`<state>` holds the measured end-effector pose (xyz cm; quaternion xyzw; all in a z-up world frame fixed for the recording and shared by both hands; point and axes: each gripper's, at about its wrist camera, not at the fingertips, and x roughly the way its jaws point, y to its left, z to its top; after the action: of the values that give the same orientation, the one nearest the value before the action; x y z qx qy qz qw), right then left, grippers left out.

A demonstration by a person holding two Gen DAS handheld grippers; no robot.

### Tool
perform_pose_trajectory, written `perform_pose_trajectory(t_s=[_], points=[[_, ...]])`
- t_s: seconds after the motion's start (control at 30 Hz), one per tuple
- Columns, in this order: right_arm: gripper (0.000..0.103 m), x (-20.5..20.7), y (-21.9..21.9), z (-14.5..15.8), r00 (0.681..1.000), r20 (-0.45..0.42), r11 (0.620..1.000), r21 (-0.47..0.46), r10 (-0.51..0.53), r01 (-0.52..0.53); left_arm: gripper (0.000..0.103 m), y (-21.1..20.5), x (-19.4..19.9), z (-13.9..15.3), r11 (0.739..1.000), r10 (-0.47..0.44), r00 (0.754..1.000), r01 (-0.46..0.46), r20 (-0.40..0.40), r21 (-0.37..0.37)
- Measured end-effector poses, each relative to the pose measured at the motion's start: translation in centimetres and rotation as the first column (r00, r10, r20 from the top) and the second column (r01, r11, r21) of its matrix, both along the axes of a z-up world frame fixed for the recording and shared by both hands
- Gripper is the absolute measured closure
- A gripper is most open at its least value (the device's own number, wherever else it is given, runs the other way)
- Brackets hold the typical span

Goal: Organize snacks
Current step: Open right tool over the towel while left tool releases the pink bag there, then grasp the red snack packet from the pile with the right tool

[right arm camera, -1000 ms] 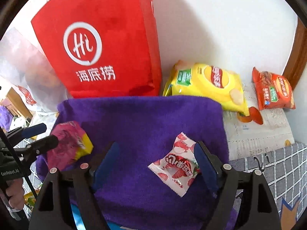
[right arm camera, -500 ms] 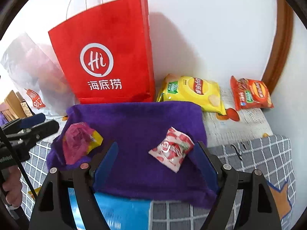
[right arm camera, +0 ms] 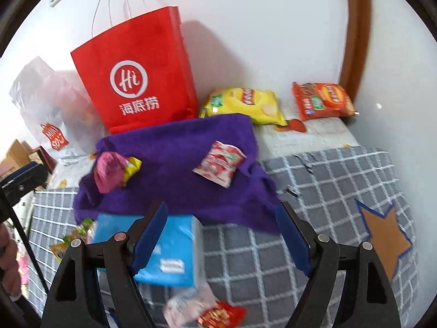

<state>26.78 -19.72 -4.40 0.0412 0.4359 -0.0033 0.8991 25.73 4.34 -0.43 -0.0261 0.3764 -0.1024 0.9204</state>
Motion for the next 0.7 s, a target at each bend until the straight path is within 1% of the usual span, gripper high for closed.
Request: perform_pose_trajectory(t_s=[0.07,0.13,0.17,0.27,0.33,0.4,0.47,0.57,0.63,0.7], points=[[0.014,-1.2,-0.1,0.0,1.0,0.001,0.999,-0.043,-0.009,0.009,0.029,0.2,-1.1,-0.2,1.0,0.01,1.0,-0.01,-0.005,0.01],[0.014,-2.4,-0.1,0.1,1.0,0.009,0.996,-0.089,-0.015,0.016,0.029,0.4,-2.0,-0.4,1.0,0.023,1.0,-0.023,-0.005,0.015],[0.014,-2.9,-0.1,0.1,1.0,0.012,0.995,-0.097,-0.014,0.015,0.029,0.6,-2.7,-0.5,0.999,0.031,0.999,-0.031,-0.007,0.011],[0.014,-4.5,-0.4,0.2,1.0,0.025,0.996,-0.092,0.003,0.0,0.029,1.2,-3.8,-1.0,0.999,0.041,0.999,-0.042,-0.018,-0.016],[0.014,-5.3,-0.7,0.1,0.999,0.031,0.995,-0.103,0.007,-0.004,0.029,1.5,-4.6,-1.3,0.998,0.061,0.998,-0.061,-0.023,-0.012],[0.014,-5.9,-1.0,-0.3,1.0,0.024,0.995,-0.095,0.016,-0.014,0.029,1.9,-5.4,-1.8,0.997,0.08,0.997,-0.08,-0.024,0.01],[0.014,-6.5,-1.7,-1.1,1.0,0.005,0.998,-0.062,0.015,-0.015,0.029,2.4,-6.1,-2.3,0.995,0.099,0.995,-0.098,-0.032,0.02],[0.014,-7.2,-2.1,-2.7,0.999,-0.02,0.999,-0.017,0.034,-0.035,0.029,3.3,-6.9,-3.1,0.993,0.12,0.992,-0.12,-0.048,0.0],[0.015,-7.5,-1.9,-4.0,0.997,-0.044,0.998,-0.008,0.061,-0.062,0.029,3.8,-7.2,-3.6,0.991,0.131,0.989,-0.132,-0.064,-0.008],[0.02,-7.8,-1.5,-5.2,0.995,-0.069,0.997,0.003,0.077,-0.077,0.029,4.3,-7.5,-4.2,0.99,0.142,0.987,-0.143,-0.079,-0.009]])
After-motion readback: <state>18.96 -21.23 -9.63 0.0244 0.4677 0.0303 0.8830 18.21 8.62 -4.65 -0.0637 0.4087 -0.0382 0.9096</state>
